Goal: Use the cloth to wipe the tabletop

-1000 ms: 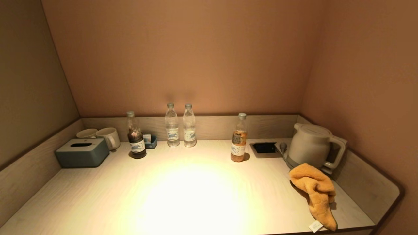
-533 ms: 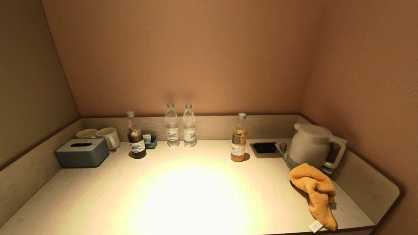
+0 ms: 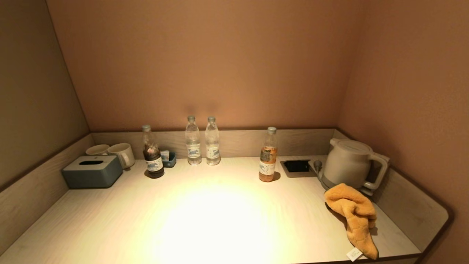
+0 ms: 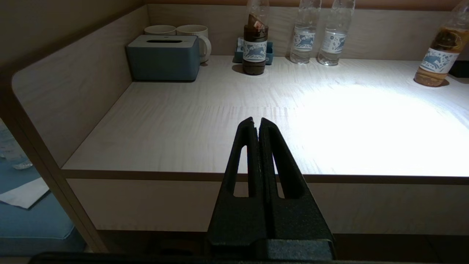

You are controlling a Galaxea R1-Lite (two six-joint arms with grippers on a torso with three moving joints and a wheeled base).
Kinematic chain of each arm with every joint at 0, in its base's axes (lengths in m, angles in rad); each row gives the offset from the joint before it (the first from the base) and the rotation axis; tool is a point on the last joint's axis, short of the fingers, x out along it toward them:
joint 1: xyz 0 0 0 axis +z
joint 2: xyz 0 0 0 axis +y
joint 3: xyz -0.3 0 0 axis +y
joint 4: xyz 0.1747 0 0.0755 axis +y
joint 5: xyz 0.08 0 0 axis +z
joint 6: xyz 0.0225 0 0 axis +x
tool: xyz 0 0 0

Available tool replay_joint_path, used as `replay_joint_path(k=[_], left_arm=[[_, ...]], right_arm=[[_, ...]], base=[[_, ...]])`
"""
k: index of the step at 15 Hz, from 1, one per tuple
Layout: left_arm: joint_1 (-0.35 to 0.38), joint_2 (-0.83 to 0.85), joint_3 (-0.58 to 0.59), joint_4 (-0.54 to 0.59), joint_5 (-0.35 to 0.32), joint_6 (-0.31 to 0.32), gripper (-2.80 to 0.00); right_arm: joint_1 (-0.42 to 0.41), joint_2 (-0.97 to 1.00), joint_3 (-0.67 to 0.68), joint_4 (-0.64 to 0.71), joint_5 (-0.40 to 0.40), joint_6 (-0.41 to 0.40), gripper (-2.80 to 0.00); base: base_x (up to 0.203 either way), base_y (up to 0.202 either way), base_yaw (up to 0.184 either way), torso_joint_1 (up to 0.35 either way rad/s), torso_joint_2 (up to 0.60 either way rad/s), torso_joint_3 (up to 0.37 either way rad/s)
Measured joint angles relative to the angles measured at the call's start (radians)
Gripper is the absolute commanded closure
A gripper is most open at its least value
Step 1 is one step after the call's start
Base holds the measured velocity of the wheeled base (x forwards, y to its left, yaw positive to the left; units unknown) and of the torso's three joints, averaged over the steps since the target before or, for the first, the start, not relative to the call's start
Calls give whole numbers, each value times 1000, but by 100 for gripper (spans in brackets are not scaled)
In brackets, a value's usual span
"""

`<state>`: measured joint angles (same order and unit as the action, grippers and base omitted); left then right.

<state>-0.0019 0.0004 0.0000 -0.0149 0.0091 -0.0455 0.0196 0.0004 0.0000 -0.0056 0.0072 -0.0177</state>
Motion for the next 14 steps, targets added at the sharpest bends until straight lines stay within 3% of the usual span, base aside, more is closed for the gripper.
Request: replay_joint_path(k=[14], left_arm=[[0, 0, 0, 0, 0, 0, 0]], right_arm=[[0, 0, 0, -2, -2, 4, 0]], base=[[0, 0, 0, 0, 0, 0]])
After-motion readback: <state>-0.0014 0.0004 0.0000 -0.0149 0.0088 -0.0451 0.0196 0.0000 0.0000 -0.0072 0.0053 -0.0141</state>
